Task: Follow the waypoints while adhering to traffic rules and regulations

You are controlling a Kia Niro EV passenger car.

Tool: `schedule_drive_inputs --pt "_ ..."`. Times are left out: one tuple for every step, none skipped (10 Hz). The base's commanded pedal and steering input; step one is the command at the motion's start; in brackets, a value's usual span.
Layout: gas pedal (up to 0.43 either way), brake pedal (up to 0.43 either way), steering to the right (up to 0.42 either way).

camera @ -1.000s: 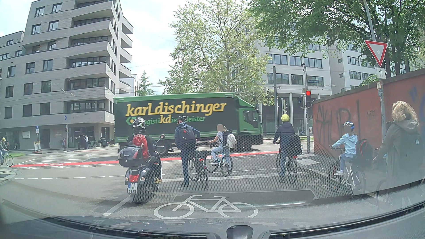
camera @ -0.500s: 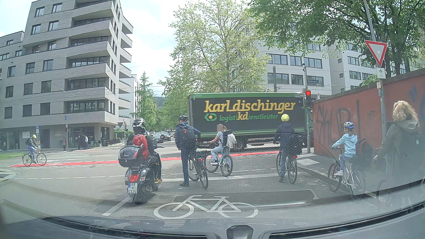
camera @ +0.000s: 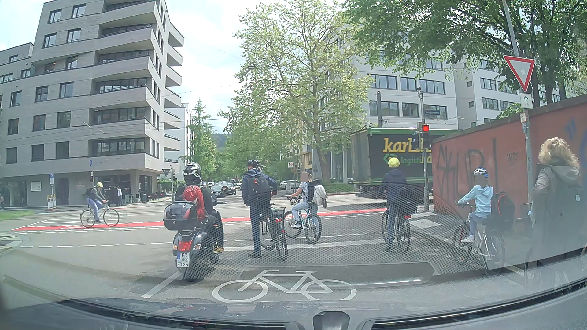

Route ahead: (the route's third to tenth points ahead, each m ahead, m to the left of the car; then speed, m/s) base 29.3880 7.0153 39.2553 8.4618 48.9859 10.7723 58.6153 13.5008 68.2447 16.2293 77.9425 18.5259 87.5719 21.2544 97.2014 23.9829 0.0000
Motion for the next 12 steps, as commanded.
schedule_drive_inputs --pt "0.000 0.268 -0.016" --pt "0.000 0.268 -0.016" --pt "0.000 0.268 -0.016" --pt "0.000 0.268 -0.016" --pt "0.000 0.268 -0.016" --pt "0.000 0.268 -0.016" --pt "0.000 0.268 -0.017" --pt "0.000 0.268 -0.016" --pt "0.000 0.268 -0.016" --pt "0.000 0.268 -0.017" --pt "0.000 0.268 -0.016" --pt "0.000 0.268 -0.017"
